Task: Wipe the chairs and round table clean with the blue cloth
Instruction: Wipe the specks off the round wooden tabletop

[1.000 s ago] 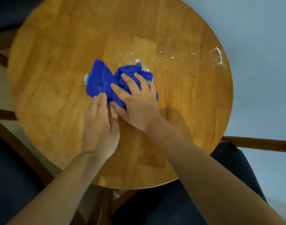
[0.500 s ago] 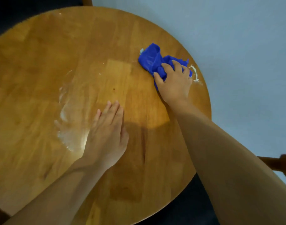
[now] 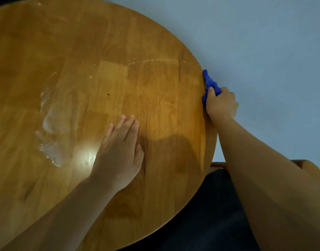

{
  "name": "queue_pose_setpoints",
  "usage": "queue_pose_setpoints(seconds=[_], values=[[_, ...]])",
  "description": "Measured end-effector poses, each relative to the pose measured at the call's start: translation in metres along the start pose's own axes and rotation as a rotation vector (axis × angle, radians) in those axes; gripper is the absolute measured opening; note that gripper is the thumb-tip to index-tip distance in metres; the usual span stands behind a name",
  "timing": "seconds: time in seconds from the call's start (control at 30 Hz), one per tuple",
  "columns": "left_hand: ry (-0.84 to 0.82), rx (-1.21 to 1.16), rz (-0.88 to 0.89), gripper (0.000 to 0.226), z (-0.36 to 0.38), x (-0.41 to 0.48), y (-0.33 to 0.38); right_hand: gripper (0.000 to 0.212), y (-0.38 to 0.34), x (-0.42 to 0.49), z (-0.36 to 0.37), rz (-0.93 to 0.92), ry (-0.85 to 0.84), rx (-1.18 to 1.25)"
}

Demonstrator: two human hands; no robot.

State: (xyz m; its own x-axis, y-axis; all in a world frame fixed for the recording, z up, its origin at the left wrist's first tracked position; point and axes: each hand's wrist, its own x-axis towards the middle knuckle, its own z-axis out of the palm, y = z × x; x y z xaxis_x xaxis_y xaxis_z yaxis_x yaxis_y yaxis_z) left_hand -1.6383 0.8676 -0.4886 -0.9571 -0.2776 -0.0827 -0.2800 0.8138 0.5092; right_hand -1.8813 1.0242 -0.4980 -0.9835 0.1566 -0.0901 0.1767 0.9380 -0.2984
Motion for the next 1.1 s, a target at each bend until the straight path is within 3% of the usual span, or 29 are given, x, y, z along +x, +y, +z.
queue_pose_setpoints(seconds=[0.1,0.17,0.33,0.5,0.67,0.93,1.1], values=[[-0.004,-0.023,0.000,0.054,-0.008,-0.007,-0.003,0.045,0.009,-0.009,-0.015,0.214,-0.087,-0.074],[-0.009,-0.044,-0.014,0.054,-0.013,-0.012,-0.002,0.041,0.014,-0.020,-0.026,0.260,-0.098,-0.161],[-0.022,-0.094,-0.028,0.055,-0.042,-0.033,-0.002,0.047,0.005,-0.074,-0.044,-0.064,0.116,-0.221],[-0.063,-0.116,-0.096,0.055,-0.087,-0.070,-0.023,0.044,-0.034,-0.143,-0.066,-0.235,0.199,0.089],[-0.096,-0.167,-0.174,0.054,-0.135,-0.132,-0.041,0.028,-0.084,-0.252,-0.087,-0.434,0.159,0.464],[0.001,-0.259,-0.152,0.058,-0.238,-0.286,-0.081,0.023,-0.149,-0.466,-0.136,-0.395,-0.040,0.725],[0.011,-0.380,-0.238,0.073,-0.292,-0.396,-0.116,0.026,-0.166,-0.615,-0.169,-0.422,-0.145,0.802]])
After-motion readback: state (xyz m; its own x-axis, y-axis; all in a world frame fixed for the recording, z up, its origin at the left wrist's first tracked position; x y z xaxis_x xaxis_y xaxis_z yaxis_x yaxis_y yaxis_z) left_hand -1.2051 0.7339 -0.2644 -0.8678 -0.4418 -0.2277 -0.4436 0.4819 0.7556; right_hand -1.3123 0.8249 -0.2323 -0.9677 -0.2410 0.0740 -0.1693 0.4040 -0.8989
